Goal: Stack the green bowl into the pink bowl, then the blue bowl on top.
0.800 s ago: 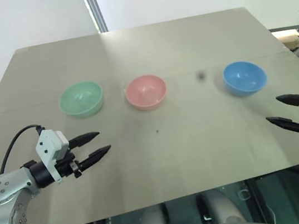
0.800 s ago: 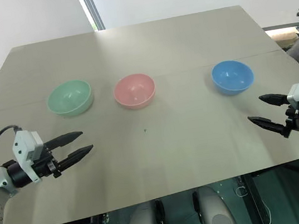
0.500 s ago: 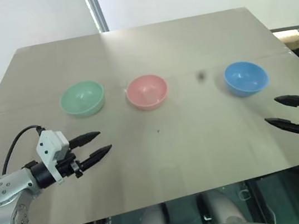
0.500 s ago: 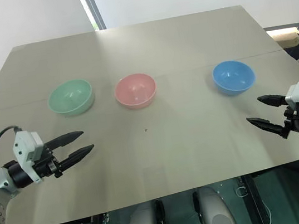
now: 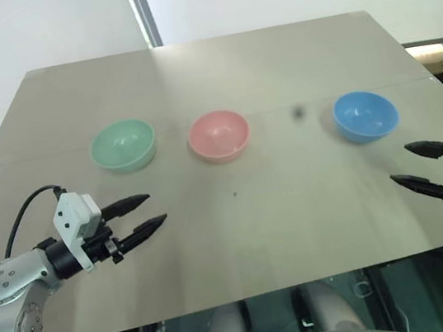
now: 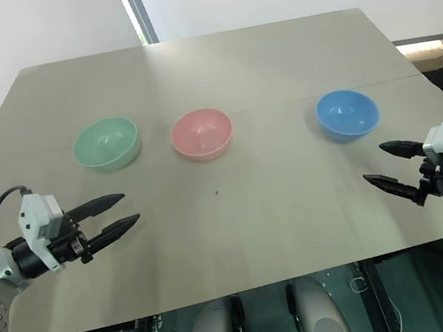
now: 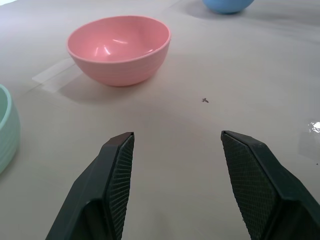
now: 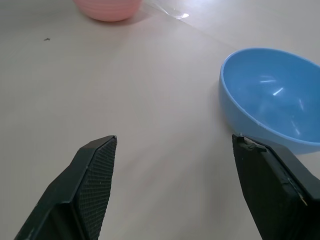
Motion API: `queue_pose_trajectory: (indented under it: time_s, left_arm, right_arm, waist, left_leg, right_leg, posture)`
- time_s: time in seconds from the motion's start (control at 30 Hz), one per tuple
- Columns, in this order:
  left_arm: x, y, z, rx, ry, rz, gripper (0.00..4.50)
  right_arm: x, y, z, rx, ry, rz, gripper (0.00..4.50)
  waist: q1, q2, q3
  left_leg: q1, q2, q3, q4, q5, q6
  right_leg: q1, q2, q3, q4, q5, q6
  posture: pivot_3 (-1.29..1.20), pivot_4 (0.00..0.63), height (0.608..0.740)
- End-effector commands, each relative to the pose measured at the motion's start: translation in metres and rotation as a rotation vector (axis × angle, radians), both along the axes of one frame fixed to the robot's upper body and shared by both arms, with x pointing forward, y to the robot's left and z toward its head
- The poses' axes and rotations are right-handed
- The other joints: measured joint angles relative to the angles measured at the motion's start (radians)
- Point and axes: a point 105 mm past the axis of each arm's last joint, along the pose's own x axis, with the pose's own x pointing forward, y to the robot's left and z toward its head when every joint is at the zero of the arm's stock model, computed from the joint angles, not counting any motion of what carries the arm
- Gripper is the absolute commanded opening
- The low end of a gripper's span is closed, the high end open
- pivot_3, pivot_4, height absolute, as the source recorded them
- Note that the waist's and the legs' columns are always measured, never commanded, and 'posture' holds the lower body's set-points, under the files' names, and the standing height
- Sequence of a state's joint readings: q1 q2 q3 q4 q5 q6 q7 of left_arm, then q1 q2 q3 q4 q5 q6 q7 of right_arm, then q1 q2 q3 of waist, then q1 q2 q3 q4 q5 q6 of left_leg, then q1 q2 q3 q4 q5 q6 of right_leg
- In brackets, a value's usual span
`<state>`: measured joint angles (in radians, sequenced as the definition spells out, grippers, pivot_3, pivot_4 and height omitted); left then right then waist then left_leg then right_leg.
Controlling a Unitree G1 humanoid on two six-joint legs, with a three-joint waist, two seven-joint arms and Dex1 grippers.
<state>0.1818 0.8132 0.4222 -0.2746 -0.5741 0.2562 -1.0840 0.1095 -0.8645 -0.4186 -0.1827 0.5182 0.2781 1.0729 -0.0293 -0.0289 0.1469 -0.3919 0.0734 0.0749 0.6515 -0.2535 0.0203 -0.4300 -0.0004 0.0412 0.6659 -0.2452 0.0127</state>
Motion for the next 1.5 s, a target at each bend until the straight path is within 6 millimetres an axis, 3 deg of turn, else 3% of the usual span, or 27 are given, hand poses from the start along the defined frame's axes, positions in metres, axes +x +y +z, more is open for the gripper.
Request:
queue_pose_trajectory:
  time_s: [0.03,0.67,0.9,1.03,1.2,1.37,1.5]
  left_arm:
    - [-0.002,-0.002,0.014,-0.011,-0.065,-0.017,2.93]
    - [-0.001,-0.003,0.015,-0.022,-0.074,-0.024,2.93]
    - [-0.002,-0.002,0.018,-0.043,-0.079,-0.028,2.93]
    - [-0.001,-0.001,0.02,-0.057,-0.097,-0.019,2.93]
    - [0.0,-0.004,0.023,-0.078,-0.102,-0.025,2.93]
    - [0.0,-0.004,0.023,-0.082,-0.099,-0.026,2.93]
    - [-0.001,-0.008,0.023,-0.098,-0.095,-0.031,2.93]
  right_arm:
    - [-0.001,0.005,0.014,0.004,-0.065,0.028,4.0]
    - [-0.003,0.007,0.013,0.005,-0.067,0.043,4.0]
    - [-0.001,0.021,0.017,0.009,-0.081,0.091,4.0]
    - [0.003,0.047,0.023,0.029,-0.098,0.161,4.0]
    - [0.008,0.051,0.021,0.024,-0.105,0.168,4.0]
    - [0.025,0.074,0.024,0.044,-0.127,0.172,4.0]
    - [0.044,0.111,0.025,0.05,-0.157,0.235,4.0]
  waist:
    - [0.001,0.0,0.0]
    - [0.018,0.0,0.0]
    - [0.017,0.0,0.0]
    - [0.015,0.0,0.0]
    - [0.02,0.0,0.0]
    - [0.013,0.0,0.0]
    - [0.009,0.0,0.0]
  left_leg:
    - [0.0,0.0,0.0,0.0,0.0,0.0]
    - [0.0,0.0,0.0,0.001,0.0,0.0]
    - [0.0,0.0,0.001,0.001,0.0,0.0]
    - [0.0,0.0,0.001,0.001,0.0,0.0]
    - [-0.001,-0.001,0.0,0.001,0.0,0.0]
    - [-0.001,0.0,0.001,0.002,0.0,0.0]
    - [-0.001,0.0,0.001,0.002,0.0,0.0]
  right_leg:
    - [0.0,0.0,0.0,0.0,0.0,0.0]
    - [0.0,0.0,0.0,0.0,0.0,0.0]
    - [0.0,0.0,0.0,0.0,0.0,0.0]
    - [0.0,0.0,0.0,0.0,0.0,0.0]
    - [0.0,-0.001,0.0,0.0,0.001,-0.002]
    - [0.0,-0.001,0.001,0.0,0.002,-0.001]
    - [0.0,0.0,0.0,0.0,0.002,-0.002]
  posture:
    - [0.0,0.15,0.74]
    - [0.0,0.15,0.74]
    - [0.0,0.15,0.74]
    - [0.0,0.15,0.74]
    - [0.0,0.15,0.74]
    - [0.0,0.15,0.74]
    - [0.0,0.15,0.74]
